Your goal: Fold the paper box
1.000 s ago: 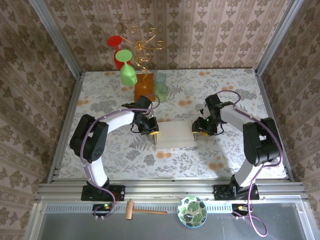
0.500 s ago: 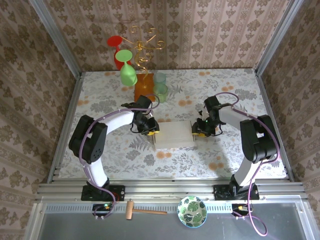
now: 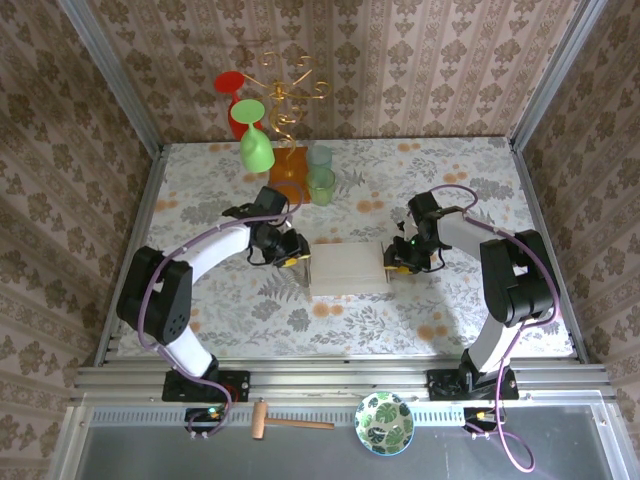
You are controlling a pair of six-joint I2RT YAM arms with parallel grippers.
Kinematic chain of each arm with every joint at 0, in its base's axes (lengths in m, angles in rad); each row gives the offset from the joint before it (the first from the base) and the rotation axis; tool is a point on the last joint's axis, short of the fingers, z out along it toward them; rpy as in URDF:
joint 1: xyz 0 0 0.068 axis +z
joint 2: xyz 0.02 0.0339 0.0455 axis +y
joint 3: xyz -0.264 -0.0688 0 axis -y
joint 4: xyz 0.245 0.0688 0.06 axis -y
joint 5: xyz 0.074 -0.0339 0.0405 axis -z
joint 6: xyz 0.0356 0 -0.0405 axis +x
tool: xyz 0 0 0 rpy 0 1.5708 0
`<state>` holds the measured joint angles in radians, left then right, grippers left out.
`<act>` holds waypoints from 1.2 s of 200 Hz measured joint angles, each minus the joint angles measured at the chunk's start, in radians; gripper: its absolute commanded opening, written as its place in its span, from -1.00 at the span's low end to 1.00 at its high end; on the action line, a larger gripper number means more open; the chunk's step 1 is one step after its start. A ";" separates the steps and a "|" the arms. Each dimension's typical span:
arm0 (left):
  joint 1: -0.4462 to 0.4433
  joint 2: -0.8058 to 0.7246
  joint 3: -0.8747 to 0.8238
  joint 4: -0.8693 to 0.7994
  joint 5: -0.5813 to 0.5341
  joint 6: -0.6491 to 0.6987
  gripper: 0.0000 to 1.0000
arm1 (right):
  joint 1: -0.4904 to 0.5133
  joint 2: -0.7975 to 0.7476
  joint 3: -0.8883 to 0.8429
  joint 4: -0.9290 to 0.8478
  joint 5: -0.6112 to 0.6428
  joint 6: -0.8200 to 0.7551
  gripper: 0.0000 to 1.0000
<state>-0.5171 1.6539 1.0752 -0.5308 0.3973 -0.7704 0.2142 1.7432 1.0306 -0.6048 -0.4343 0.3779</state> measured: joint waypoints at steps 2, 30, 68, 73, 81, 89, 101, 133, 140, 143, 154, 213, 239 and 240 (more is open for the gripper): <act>0.001 0.000 -0.005 0.004 0.001 0.000 -0.22 | 0.000 0.000 0.000 0.000 0.000 0.000 -0.32; -0.006 0.050 -0.035 0.069 0.037 -0.002 -0.17 | 0.000 0.000 0.000 0.000 0.000 0.000 -0.32; -0.030 0.073 -0.088 0.181 0.059 -0.033 -0.08 | 0.000 0.000 0.000 0.000 0.000 0.005 -0.33; -0.031 0.073 -0.098 0.193 0.060 -0.039 -0.08 | 0.000 0.000 0.000 0.000 0.000 0.007 -0.33; -0.031 0.073 -0.109 0.204 0.065 -0.045 -0.09 | 0.000 0.000 0.000 0.000 0.000 0.010 -0.34; -0.031 0.073 -0.116 0.219 0.071 -0.049 -0.11 | 0.000 0.000 0.000 0.000 -0.001 0.011 -0.34; -0.031 0.073 -0.126 0.241 0.079 -0.059 -0.16 | 0.000 0.000 0.000 0.000 0.000 0.011 -0.35; -0.031 0.077 -0.145 0.304 0.102 -0.088 -0.46 | 0.000 0.000 0.000 -0.004 -0.001 0.011 -0.34; -0.031 0.079 -0.146 0.315 0.107 -0.093 -0.56 | 0.000 0.000 0.000 -0.004 -0.001 0.011 -0.33; -0.031 0.080 -0.146 0.317 0.108 -0.095 -0.59 | 0.000 0.000 0.000 -0.005 -0.001 0.010 -0.33; -0.031 0.080 -0.147 0.327 0.114 -0.100 -0.70 | -0.002 0.000 0.001 -0.006 -0.001 0.010 -0.30; -0.018 0.079 -0.166 0.349 0.131 -0.093 -1.00 | -0.016 -0.024 0.066 -0.053 -0.025 -0.010 -0.11; -0.008 0.076 -0.175 0.356 0.142 -0.085 -1.00 | -0.027 -0.064 0.077 -0.049 -0.078 -0.021 0.00; -0.007 0.076 -0.175 0.357 0.142 -0.085 -1.00 | -0.027 -0.066 0.077 -0.049 -0.080 -0.021 0.00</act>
<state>-0.5240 1.7302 0.8997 -0.1738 0.5396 -0.8558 0.1871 1.6775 1.1072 -0.6537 -0.5148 0.3573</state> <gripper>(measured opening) 0.081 0.483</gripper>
